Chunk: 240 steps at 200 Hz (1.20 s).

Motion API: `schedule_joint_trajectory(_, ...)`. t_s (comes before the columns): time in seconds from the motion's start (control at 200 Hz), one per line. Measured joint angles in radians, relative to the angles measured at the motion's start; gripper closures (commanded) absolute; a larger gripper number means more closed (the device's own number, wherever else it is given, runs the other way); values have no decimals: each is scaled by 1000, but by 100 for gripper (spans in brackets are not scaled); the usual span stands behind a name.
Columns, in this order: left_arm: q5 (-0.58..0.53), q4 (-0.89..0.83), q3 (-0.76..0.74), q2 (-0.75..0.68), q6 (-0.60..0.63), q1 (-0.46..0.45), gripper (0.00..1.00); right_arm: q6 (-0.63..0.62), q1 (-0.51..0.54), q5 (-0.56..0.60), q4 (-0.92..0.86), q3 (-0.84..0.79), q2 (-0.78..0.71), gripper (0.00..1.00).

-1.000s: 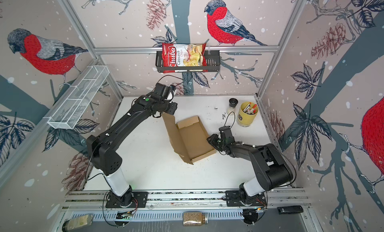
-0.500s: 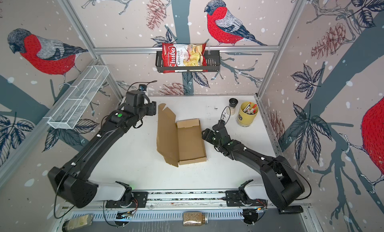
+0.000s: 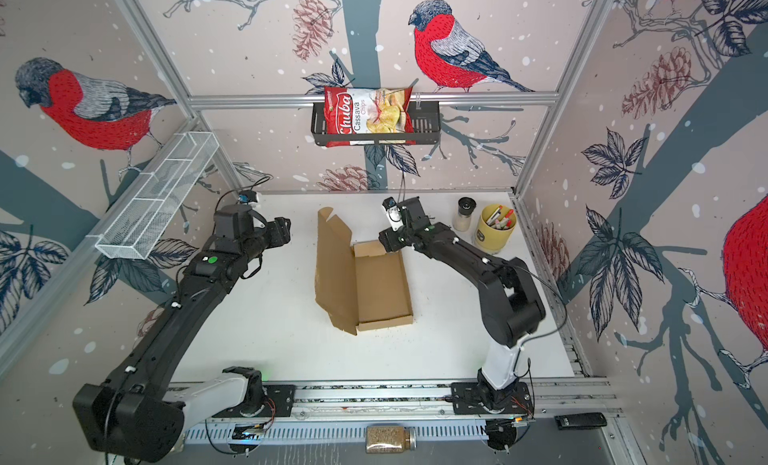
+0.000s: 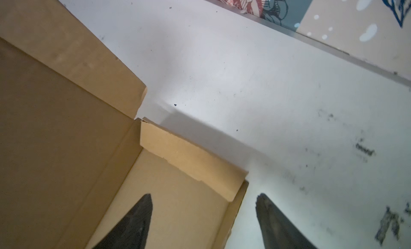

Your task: Fold the paper box

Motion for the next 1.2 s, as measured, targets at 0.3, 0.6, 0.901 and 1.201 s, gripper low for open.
schedule_joint_trajectory(0.3,63,46,-60,-38,-36,66,30,-298,44,77,-156,255,253,24)
schedule_joint_trajectory(0.6,89,58,-79,-24,-36,72,30,-446,84,121,-234,401,420,31)
schedule_joint_trajectory(0.901,109,65,-78,-14,-37,72,31,-410,72,167,-229,399,426,67)
schedule_joint_trajectory(1.201,104,67,-82,-17,-59,72,32,-180,39,245,-195,284,351,82)
